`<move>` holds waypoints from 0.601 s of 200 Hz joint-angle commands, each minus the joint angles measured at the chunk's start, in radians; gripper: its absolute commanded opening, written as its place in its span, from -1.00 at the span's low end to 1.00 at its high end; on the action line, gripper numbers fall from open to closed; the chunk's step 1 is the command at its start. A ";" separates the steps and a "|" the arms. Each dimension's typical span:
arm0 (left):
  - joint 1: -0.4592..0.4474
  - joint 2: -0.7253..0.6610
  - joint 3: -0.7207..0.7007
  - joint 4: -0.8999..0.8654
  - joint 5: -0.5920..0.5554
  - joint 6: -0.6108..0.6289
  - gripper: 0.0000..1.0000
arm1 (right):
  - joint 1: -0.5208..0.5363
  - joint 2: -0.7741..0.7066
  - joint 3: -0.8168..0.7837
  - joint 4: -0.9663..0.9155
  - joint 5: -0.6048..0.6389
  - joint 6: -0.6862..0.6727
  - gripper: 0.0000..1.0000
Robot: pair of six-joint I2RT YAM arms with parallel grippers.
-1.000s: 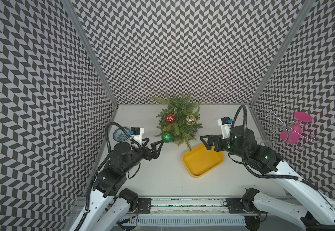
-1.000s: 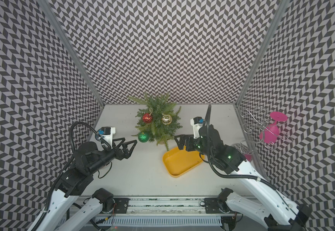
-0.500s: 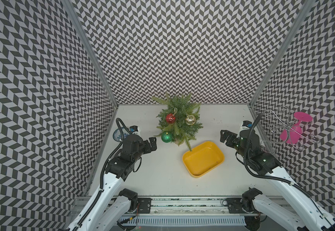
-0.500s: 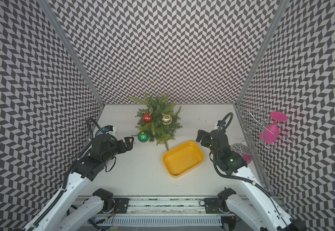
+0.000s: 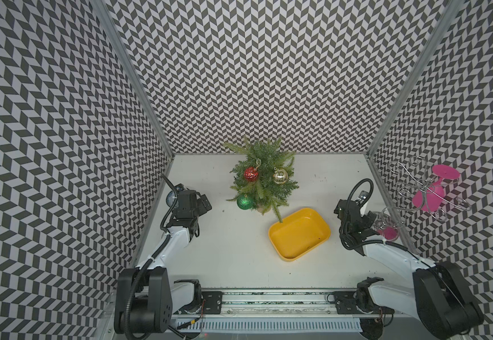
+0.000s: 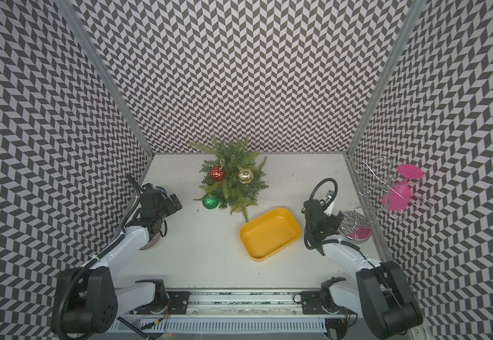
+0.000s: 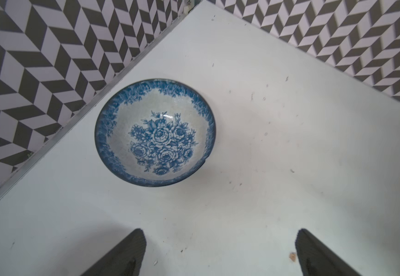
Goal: Decorate the small christmas tree with ornaments
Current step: Reset both arms
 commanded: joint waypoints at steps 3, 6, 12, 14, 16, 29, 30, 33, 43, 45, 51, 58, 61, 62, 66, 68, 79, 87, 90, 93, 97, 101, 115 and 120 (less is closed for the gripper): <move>-0.002 0.081 -0.039 0.314 -0.110 0.088 0.99 | -0.027 0.074 -0.001 0.255 0.079 -0.062 0.99; -0.002 0.090 -0.044 0.331 -0.114 0.097 0.99 | -0.028 0.083 -0.008 0.279 0.081 -0.071 0.99; -0.003 0.106 -0.057 0.373 -0.128 0.114 0.99 | -0.030 0.096 -0.022 0.318 0.087 -0.083 0.98; -0.004 0.109 -0.064 0.389 -0.133 0.118 0.99 | -0.031 0.099 -0.027 0.329 0.086 -0.088 0.98; -0.005 0.114 -0.070 0.406 -0.134 0.123 0.99 | -0.032 0.099 -0.032 0.344 0.085 -0.092 0.99; -0.005 0.135 -0.110 0.495 -0.135 0.154 0.99 | -0.042 0.103 -0.073 0.457 0.052 -0.139 0.98; -0.005 0.135 -0.111 0.499 -0.135 0.155 0.99 | -0.043 0.103 -0.075 0.461 0.047 -0.141 0.98; -0.005 0.139 -0.117 0.514 -0.136 0.154 0.99 | -0.046 0.100 -0.077 0.470 0.039 -0.147 0.98; -0.005 0.142 -0.148 0.584 -0.119 0.167 0.98 | -0.057 0.092 -0.093 0.518 0.001 -0.166 0.98; -0.005 0.141 -0.155 0.599 -0.118 0.171 0.99 | -0.059 0.091 -0.100 0.541 -0.004 -0.170 0.98; -0.006 0.138 -0.159 0.608 -0.109 0.170 0.98 | -0.066 0.089 -0.114 0.586 -0.018 -0.181 0.99; -0.009 0.135 -0.173 0.654 -0.090 0.181 0.98 | -0.074 0.088 -0.120 0.603 -0.036 -0.191 0.98; -0.011 0.135 -0.181 0.676 -0.082 0.188 0.99 | -0.077 0.089 -0.120 0.608 -0.044 -0.193 0.99; -0.010 0.133 -0.183 0.682 -0.080 0.190 0.99 | -0.079 0.088 -0.121 0.610 -0.048 -0.194 0.99; -0.013 0.135 -0.189 0.704 -0.070 0.201 0.99 | -0.083 0.087 -0.124 0.622 -0.062 -0.198 0.99; -0.015 0.135 -0.192 0.714 -0.068 0.204 0.99 | -0.085 0.088 -0.126 0.629 -0.070 -0.200 0.99; -0.025 0.142 -0.203 0.771 -0.054 0.229 0.99 | -0.096 0.088 -0.143 0.678 -0.103 -0.213 0.99; -0.029 0.147 -0.208 0.802 -0.036 0.237 0.99 | -0.106 0.085 -0.173 0.757 -0.134 -0.220 0.98; -0.032 0.151 -0.213 0.822 -0.031 0.238 0.99 | -0.108 0.083 -0.187 0.792 -0.145 -0.221 0.99; -0.033 0.153 -0.217 0.843 -0.024 0.237 0.98 | -0.111 0.080 -0.202 0.828 -0.158 -0.220 0.98; -0.035 0.153 -0.224 0.870 -0.014 0.236 0.99 | -0.117 0.077 -0.235 0.879 -0.189 -0.224 0.99; -0.037 0.155 -0.233 0.900 0.002 0.238 0.98 | -0.122 0.077 -0.258 0.921 -0.221 -0.244 0.98; -0.053 0.173 -0.216 0.889 0.004 0.272 0.96 | -0.129 0.091 -0.285 1.000 -0.272 -0.289 0.98; -0.058 0.179 -0.213 0.902 0.006 0.286 0.95 | -0.131 0.107 -0.299 1.044 -0.283 -0.295 0.98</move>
